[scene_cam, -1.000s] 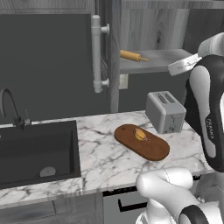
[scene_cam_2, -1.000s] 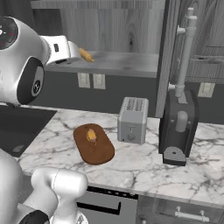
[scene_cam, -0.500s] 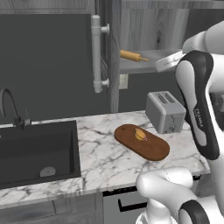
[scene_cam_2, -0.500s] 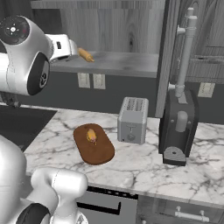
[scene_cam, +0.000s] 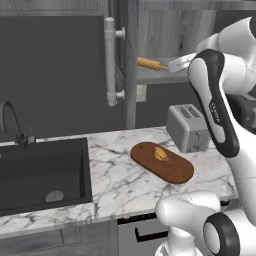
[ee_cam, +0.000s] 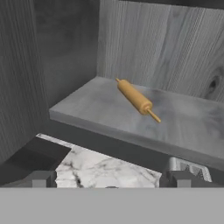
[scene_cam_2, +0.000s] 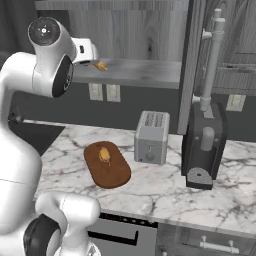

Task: Open the cabinet, retrieve the rolling pin, and place it next to the meat on the cutting board to prepare for tenderizing.

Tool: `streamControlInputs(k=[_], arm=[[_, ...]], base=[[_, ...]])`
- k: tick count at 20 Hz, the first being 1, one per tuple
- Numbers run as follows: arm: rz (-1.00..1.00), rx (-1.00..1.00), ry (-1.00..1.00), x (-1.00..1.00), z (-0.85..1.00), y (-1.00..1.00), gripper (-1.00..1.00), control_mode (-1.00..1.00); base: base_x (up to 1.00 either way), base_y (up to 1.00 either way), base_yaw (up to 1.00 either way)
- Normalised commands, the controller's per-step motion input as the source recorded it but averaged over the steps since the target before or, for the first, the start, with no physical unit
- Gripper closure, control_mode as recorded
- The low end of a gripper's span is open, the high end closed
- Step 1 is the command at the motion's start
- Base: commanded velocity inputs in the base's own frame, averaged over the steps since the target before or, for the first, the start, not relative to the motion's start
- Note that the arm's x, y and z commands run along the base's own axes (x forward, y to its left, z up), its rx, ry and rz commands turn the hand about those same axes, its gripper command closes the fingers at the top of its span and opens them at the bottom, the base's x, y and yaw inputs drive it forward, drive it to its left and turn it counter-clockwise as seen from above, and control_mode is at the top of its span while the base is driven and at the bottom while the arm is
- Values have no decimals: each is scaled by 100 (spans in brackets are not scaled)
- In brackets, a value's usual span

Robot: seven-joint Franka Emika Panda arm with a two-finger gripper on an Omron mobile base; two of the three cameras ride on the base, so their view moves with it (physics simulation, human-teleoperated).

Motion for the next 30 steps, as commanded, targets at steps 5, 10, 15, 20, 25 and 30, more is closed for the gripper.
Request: streamControlInputs(k=[5, 10, 15, 20, 25, 30], arm=[[4, 3, 5, 44, -12, 0, -100, -100], [6, 0, 1, 29, -22, 0, -100, -100], [7, 0, 0, 22, -15, 0, -100, -100], [4, 0, 0, 29, -2, 0, -100, -100], [1, 0, 0, 41, 0, 0, -100, -100], [0, 0, 0, 43, 0, 0, -100, -100]], base=[[0, 0, 0], [0, 0, 0], [0, 0, 0], [0, 0, 0], [0, 0, 0], [0, 0, 0]])
